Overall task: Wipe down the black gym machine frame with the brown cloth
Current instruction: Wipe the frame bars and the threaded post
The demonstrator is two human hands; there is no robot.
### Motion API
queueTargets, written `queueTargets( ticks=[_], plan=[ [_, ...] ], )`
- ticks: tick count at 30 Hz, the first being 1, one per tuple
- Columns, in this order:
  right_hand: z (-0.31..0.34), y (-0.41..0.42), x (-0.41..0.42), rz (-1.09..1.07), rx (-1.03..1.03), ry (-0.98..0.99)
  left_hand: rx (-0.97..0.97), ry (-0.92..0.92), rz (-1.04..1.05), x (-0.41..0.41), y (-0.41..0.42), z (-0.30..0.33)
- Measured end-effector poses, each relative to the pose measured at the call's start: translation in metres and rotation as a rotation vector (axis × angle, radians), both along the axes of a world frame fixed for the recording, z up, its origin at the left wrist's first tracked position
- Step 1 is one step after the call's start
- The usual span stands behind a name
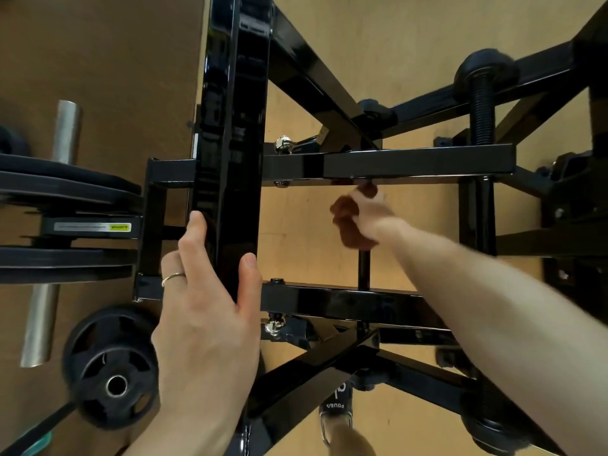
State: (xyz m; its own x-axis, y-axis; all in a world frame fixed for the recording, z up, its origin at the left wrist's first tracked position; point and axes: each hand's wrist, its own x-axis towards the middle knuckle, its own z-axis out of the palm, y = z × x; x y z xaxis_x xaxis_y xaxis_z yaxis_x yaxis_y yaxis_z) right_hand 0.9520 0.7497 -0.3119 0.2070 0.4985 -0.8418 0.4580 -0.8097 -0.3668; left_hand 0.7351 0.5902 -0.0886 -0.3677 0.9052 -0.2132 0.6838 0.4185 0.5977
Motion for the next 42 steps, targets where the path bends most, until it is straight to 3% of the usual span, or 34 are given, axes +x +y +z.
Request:
queueTargets(
  ticks=[2,5,9,12,14,16,20,23,26,29,33,37,42],
  plan=[
    [-0.004,0.022,-0.004,-0.035,-0.018,0.03,0.0,-0.001,0.006,0.0,0.0,-0.003],
    [-0.005,0.011,-0.007,0.0,0.005,-0.096,0.014,0.019,-0.002,0.001,0.0,-0.002],
    [0.008,-0.037,-0.001,0.048,-0.157,-0.081,-0.016,0.072,-0.007,0.002,0.001,0.002],
    [0.019,-0.062,-0.001,0.456,-0.287,0.015,-0.045,0.1,-0.019,0.003,0.003,0.004],
    [0.032,-0.073,-0.002,0.669,-0.308,-0.045,-0.071,0.109,-0.006,0.004,0.004,0.006],
    [0.049,-0.077,0.001,0.717,-0.253,-0.124,-0.1,0.118,0.004,0.004,0.005,0.009],
    [0.11,-0.086,0.006,0.767,0.092,-0.268,-0.198,0.109,-0.002,0.004,0.007,0.017],
    [0.159,-0.091,0.0,0.668,0.212,-0.238,-0.366,-0.007,-0.073,-0.01,0.013,0.029],
    [0.21,-0.102,-0.013,0.445,0.195,-0.022,-0.495,-0.088,-0.163,-0.037,0.008,0.051],
    [0.276,-0.122,-0.035,0.237,0.259,0.149,-0.502,-0.175,-0.146,-0.054,-0.013,0.088],
    [0.356,-0.156,-0.09,-0.048,0.275,0.427,-0.565,-0.486,-0.045,-0.065,-0.039,0.138],
    [0.4,-0.191,-0.152,-0.15,0.22,0.629,-0.533,-0.939,0.061,-0.085,-0.057,0.177],
    [0.413,-0.22,-0.209,-0.087,0.313,0.572,-0.489,-1.038,0.229,-0.144,-0.082,0.183]
  ],
)
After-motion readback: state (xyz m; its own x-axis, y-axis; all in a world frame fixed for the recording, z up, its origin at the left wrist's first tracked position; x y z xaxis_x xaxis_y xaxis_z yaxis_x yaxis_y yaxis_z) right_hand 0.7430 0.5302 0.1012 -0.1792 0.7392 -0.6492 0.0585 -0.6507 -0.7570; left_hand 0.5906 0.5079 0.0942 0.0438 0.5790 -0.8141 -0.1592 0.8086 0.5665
